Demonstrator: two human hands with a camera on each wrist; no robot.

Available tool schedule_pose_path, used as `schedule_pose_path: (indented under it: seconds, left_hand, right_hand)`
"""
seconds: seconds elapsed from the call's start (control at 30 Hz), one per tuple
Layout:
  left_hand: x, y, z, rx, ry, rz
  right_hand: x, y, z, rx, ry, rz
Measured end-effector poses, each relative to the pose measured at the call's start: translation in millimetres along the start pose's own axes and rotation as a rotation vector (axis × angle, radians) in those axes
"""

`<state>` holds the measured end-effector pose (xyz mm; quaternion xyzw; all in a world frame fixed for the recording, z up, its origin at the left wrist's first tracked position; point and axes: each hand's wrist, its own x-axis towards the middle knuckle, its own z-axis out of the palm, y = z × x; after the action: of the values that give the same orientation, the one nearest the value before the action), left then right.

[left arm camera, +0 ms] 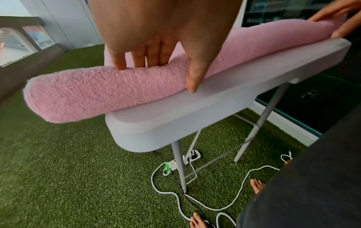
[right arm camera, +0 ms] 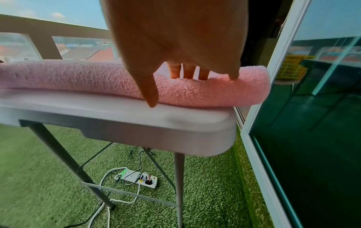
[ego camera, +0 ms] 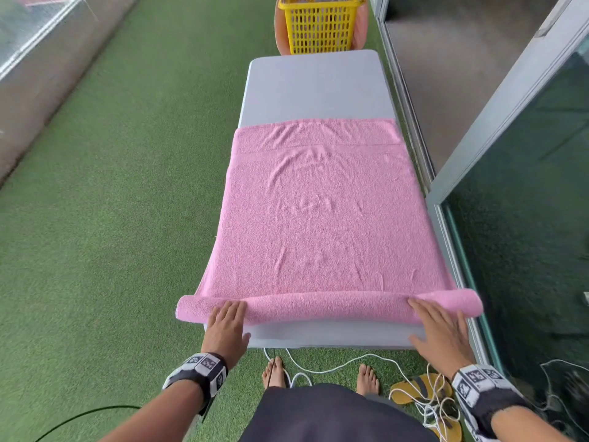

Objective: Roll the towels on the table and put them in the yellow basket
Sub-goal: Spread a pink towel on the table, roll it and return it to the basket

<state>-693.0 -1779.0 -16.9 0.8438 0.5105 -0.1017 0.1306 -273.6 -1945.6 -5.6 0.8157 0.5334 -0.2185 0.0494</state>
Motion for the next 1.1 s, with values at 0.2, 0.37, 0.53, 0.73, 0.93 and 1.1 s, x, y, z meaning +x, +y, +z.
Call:
schedule_pose_path:
  seconds: [0.2, 0.37, 0.53, 0.73, 0.93, 1.1]
  left_hand:
    - [-7, 4, -3, 0.028, 0.077, 0.03]
    - [-12, 3, -7, 0.009, 0.039, 0.035]
    - [19, -5, -26, 0.048, 0.022, 0.031]
    - [28, -9, -21, -0.008, -0.003, -0.005]
    - [9, 2, -2, -0.008, 0.05, 0.03]
    - [13, 37, -3, -0.158, 0.105, 0.036]
  right_hand:
    - [-16, -3, 13, -0.001, 0.111, -0.007]
    - [-13, 0, 13, -0.056, 0.086, 0.019]
    - [16, -4, -21, -0.13, -0.028, 0.056]
    - [17, -12, -26, 0.027, 0.043, 0.005]
    - [0, -7, -5, -0.014, 0.067, 0.033]
    - [2, 17, -14, 0.028, 0.176, 0.16]
